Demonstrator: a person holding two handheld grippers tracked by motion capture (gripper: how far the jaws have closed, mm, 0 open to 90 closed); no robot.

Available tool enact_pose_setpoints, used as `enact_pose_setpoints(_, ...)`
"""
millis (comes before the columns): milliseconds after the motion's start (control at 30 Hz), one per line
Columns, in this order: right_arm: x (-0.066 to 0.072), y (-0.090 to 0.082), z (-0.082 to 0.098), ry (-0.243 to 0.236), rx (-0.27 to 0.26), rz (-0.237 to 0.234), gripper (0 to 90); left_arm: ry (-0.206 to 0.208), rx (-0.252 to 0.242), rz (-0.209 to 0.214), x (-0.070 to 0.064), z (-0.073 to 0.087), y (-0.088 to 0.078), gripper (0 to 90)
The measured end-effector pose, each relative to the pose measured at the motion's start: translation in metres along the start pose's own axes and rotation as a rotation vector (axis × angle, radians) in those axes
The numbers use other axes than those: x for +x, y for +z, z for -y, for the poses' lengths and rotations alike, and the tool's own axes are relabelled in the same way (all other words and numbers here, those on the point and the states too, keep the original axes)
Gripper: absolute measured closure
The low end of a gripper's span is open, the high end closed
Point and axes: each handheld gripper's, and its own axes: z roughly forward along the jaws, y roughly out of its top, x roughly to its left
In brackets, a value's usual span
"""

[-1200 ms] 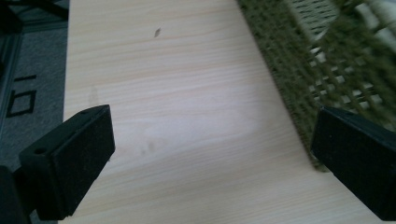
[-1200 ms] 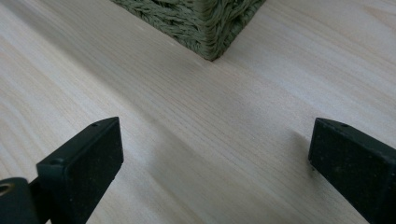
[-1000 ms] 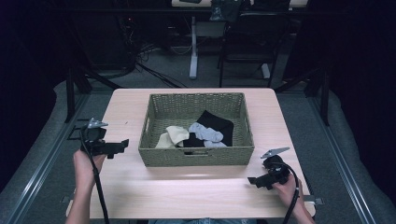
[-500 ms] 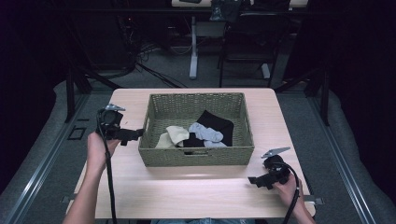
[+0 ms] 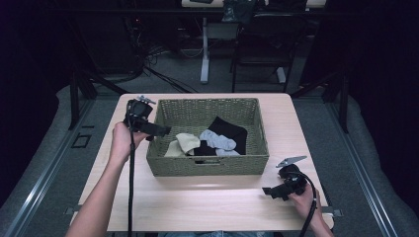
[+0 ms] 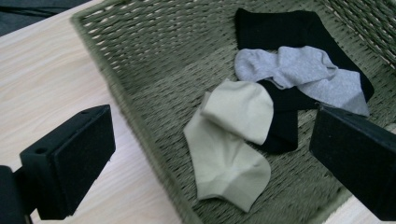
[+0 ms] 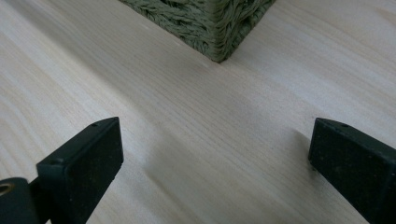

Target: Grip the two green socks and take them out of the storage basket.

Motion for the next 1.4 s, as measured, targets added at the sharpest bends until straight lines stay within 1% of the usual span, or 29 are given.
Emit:
enact_pose_setpoints(33,0.000,0.000,0.000,0.006,-0.004,-0.009,2.6,0.004,0.008,0.005,-0.001,-0.003,0.004,0.4)
enact_pose_setpoints(67,0.000,0.000,0.000,0.006,-0.004,-0.009,2.6,0.004,0.008,0.005,-0.001,-0.003,0.004,0.4)
enact_pose_setpoints(100,0.000,-0.001,0.001,0.004,-0.006,0.010,2.6,0.009,0.026,0.010,-0.003,-0.009,0.012,0.5)
enact_pose_setpoints(133,0.001,0.000,0.002,0.012,-0.010,0.008,2.6,0.009,0.026,0.010,-0.003,-0.009,0.012,0.6)
enact_pose_setpoints(200,0.000,-0.001,0.002,0.005,-0.004,0.003,2.6,0.016,0.056,0.021,-0.005,-0.017,0.025,0.8)
enact_pose_setpoints(233,0.001,-0.001,0.002,0.006,-0.004,0.004,2.6,0.014,0.062,0.021,-0.007,-0.019,0.029,0.8)
enact_pose_setpoints(267,0.001,-0.001,0.002,0.006,-0.004,0.004,2.6,0.014,0.062,0.021,-0.007,-0.019,0.029,0.8)
enact_pose_setpoints(333,0.002,-0.001,0.002,0.003,-0.006,0.005,2.6,0.018,0.099,0.031,-0.009,-0.023,0.045,1.0)
enact_pose_setpoints(367,0.002,-0.001,0.002,0.003,-0.006,0.005,2.6,0.018,0.099,0.031,-0.009,-0.023,0.045,1.4)
enact_pose_setpoints(400,0.002,-0.001,0.003,0.001,-0.003,0.005,2.6,0.016,0.127,0.039,-0.009,-0.025,0.053,1.8)
enact_pose_setpoints(433,0.002,-0.002,0.003,0.002,0.000,-0.004,2.6,0.015,0.135,0.038,-0.009,-0.025,0.058,3.2)
enact_pose_setpoints(467,0.002,-0.002,0.003,0.002,0.000,-0.004,2.6,0.015,0.135,0.038,-0.009,-0.025,0.058,4.5)
enact_pose_setpoints(500,0.001,-0.003,0.004,0.008,-0.005,0.001,2.6,0.010,0.158,0.040,-0.009,-0.026,0.067,6.1)
enact_pose_setpoints(533,0.001,-0.003,0.004,0.012,-0.015,0.001,2.6,0.010,0.158,0.040,-0.009,-0.026,0.067,6.3)
enact_pose_setpoints(567,0.001,-0.003,0.004,0.012,-0.015,0.001,2.6,0.008,0.173,0.046,-0.009,-0.026,0.073,6.3)
enact_pose_setpoints(600,0.001,-0.003,0.003,0.005,-0.002,0.006,2.6,0.018,0.192,0.038,-0.011,-0.026,0.080,7.8)
enact_pose_setpoints(667,0.001,-0.002,0.003,0.003,-0.005,0.005,2.6,0.018,0.196,0.036,-0.012,-0.026,0.082,8.2)
enact_pose_setpoints(700,0.002,-0.002,0.003,0.004,-0.001,0.005,2.6,0.026,0.212,0.039,-0.013,-0.026,0.088,8.2)
enact_pose_setpoints(767,0.002,-0.002,0.003,-0.003,0.002,0.001,2.5,0.024,0.227,0.032,-0.015,-0.025,0.094,10.5)
enact_pose_setpoints(800,0.002,-0.002,0.003,0.002,-0.003,0.002,2.6,0.028,0.239,0.032,-0.015,-0.024,0.099,12.7)
enact_pose_setpoints(933,0.002,-0.002,0.003,0.004,-0.004,0.009,2.6,0.014,0.280,0.023,-0.015,-0.022,0.111,14.7)
enact_pose_setpoints(1000,0.002,-0.002,0.003,0.001,-0.002,0.000,2.6,0.014,0.299,0.008,-0.015,-0.021,0.116,14.8)
enact_pose_setpoints(1100,0.002,-0.002,0.003,0.000,0.002,-0.008,2.6,0.001,0.322,0.010,-0.012,-0.018,0.122,14.3)
enact_pose_setpoints(1167,0.001,-0.001,0.003,0.001,0.001,-0.005,2.6,-0.010,0.332,0.024,-0.011,-0.017,0.125,15.0)
enact_pose_setpoints(1233,0.001,-0.001,0.003,-0.001,0.003,0.002,2.6,-0.006,0.348,0.023,-0.010,-0.016,0.128,15.6)
enact_pose_setpoints(1267,0.001,-0.001,0.003,-0.001,0.004,0.002,2.6,0.002,0.356,0.033,-0.011,-0.015,0.129,17.3)
enact_pose_setpoints(1300,0.001,-0.001,0.003,0.006,-0.002,-0.010,2.6,0.010,0.362,0.040,-0.012,-0.015,0.129,23.2)
enact_pose_setpoints(1333,0.001,-0.001,0.003,0.005,-0.002,0.006,2.6,0.018,0.365,0.042,-0.014,-0.015,0.129,26.8)
enact_pose_setpoints(1400,0.001,-0.001,0.003,0.008,-0.004,0.006,2.6,0.031,0.375,0.053,-0.016,-0.014,0.130,36.3)
